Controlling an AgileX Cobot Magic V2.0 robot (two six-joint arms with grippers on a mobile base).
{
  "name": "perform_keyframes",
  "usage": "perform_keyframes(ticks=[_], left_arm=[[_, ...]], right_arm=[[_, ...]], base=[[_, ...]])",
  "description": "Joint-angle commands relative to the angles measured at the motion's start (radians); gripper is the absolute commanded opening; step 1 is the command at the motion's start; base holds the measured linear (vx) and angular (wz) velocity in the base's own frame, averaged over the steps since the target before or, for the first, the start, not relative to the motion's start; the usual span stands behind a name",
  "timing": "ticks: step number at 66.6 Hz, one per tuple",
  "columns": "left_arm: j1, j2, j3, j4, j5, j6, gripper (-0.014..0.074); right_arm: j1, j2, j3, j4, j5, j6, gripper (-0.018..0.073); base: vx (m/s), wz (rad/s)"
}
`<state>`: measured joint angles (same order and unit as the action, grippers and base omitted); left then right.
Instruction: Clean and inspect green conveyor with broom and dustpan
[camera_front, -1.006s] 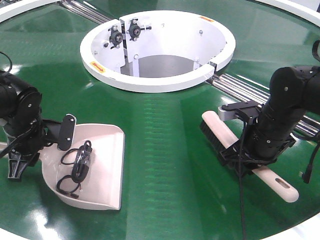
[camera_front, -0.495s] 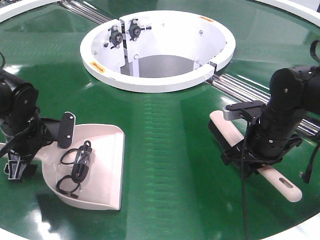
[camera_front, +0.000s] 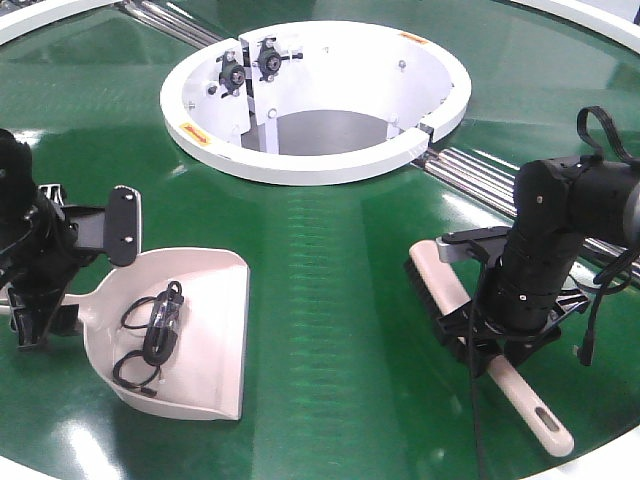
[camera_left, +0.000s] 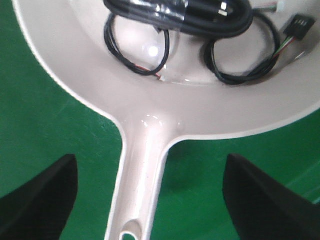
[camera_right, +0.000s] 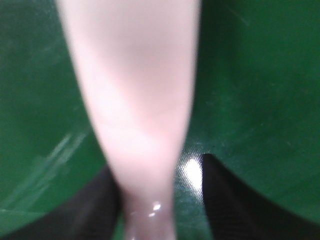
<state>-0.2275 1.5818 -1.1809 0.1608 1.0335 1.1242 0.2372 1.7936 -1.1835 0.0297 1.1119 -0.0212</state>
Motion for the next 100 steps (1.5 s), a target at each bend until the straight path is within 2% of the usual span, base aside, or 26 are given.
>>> perform_keyframes(ticks=[1,11,23,35,42,50,58,67,74,80,94,100], left_arm=[[-0.003,-0.066,-0.026,-0.03,-0.008,-0.006,0.0531],[-0.003,-0.105,-0.026,-0.104,-0.006,-0.006,0.0523],[-0.003,-0.141,-0.026,-0.263,0.021,-0.037,0.0523],[-0.003,-0.181,-0.026,-0.366,0.026,-0.168,0.0523],[-0.003,-0.222,-0.026,-0.43,0.007,-0.308,0.0523],[-0.003,-0.279,-0.026,-0.459,-0.003,-0.45,0.0523],[-0.003,-0.352,-0.026,-0.526,-0.017,-0.476,0.0523],[-0.003,-0.451,-0.012,-0.559,-0.06,-0.489,0.0523],[-0.003,-0.549,0.054,-0.562,-0.144,-0.523,0.0523],[-0.003,-0.658,0.151,-0.562,-0.267,-0.556,0.0523],[-0.003,-0.989,0.47,-0.586,-0.583,-0.58,0.0523],[-0.003,-1.122,0.58,-0.574,-0.646,-0.578,0.052]], right_arm=[[-0.006,-0.045,-0.021,-0.008,-0.006,-0.002,0.0533],[-0.003,-0.077,-0.021,-0.004,-0.008,-0.018,0.0643],[-0.003,-0.205,-0.021,0.005,-0.081,-0.036,0.0639],[-0.003,-0.388,-0.021,0.005,-0.185,-0.055,0.0594],[-0.003,-0.494,-0.021,0.005,-0.235,-0.058,0.0566],[-0.003,-0.621,-0.013,0.005,-0.284,-0.078,0.0547],[-0.003,-0.755,0.056,0.012,-0.388,-0.094,0.0542],[-0.003,-0.91,0.202,0.003,-0.523,-0.114,0.0542],[-0.003,-1.027,0.327,-0.001,-0.635,-0.114,0.0542],[-0.003,-1.141,0.43,0.014,-0.694,-0.114,0.0542],[-0.003,-1.427,0.637,0.024,-0.734,-0.139,0.0542],[-0.003,-1.559,0.717,0.033,-0.76,-0.136,0.0541]], base=[[0.0,0.0],[0.0,0.0],[0.0,0.0],[0.0,0.0],[0.0,0.0],[0.0,0.0],[0.0,0.0],[0.0,0.0],[0.0,0.0],[0.0,0.0],[0.0,0.0],[0.0,0.0]])
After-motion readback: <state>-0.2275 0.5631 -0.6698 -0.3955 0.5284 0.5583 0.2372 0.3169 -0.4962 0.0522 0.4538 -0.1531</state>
